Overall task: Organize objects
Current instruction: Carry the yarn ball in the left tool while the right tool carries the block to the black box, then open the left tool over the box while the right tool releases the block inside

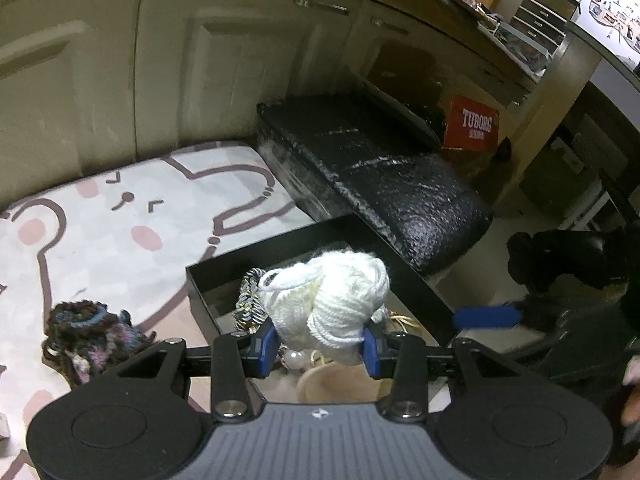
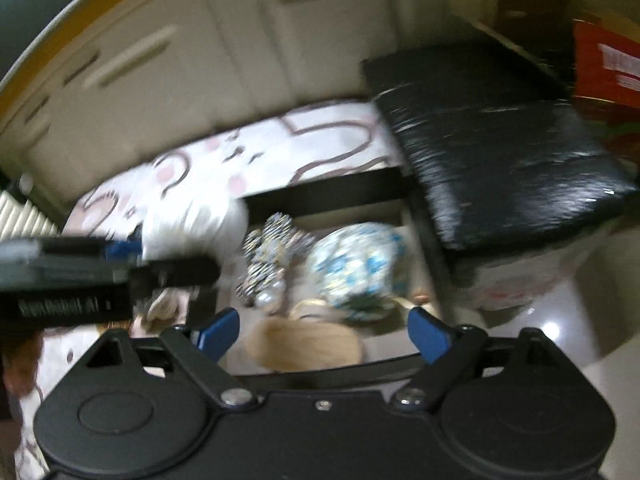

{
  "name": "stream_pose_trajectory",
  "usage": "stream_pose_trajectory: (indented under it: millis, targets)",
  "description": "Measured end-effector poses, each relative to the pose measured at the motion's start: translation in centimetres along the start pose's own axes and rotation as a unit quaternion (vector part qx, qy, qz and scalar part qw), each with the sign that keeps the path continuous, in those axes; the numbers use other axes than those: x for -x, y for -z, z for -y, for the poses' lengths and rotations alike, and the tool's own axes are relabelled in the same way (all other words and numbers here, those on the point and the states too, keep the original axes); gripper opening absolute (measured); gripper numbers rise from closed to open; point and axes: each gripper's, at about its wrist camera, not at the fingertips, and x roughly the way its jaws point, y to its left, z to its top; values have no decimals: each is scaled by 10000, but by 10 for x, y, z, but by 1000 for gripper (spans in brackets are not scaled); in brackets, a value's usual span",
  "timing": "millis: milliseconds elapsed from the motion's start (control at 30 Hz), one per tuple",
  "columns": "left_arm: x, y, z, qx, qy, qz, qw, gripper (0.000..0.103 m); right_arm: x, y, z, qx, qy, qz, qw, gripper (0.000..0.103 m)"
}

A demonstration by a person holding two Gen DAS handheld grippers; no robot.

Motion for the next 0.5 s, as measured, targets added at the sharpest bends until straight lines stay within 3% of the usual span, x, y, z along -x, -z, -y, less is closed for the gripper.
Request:
stream_pose_trajectory:
  millis: [267,500]
  targets:
    - [-15,8,5,41,20,-362,9993,43,15,-5,18,-334,268,203,9989,90]
    - [-38,9,22,5,203,-534,9984,43,21,-10,35,-1017,206,312,9941,79]
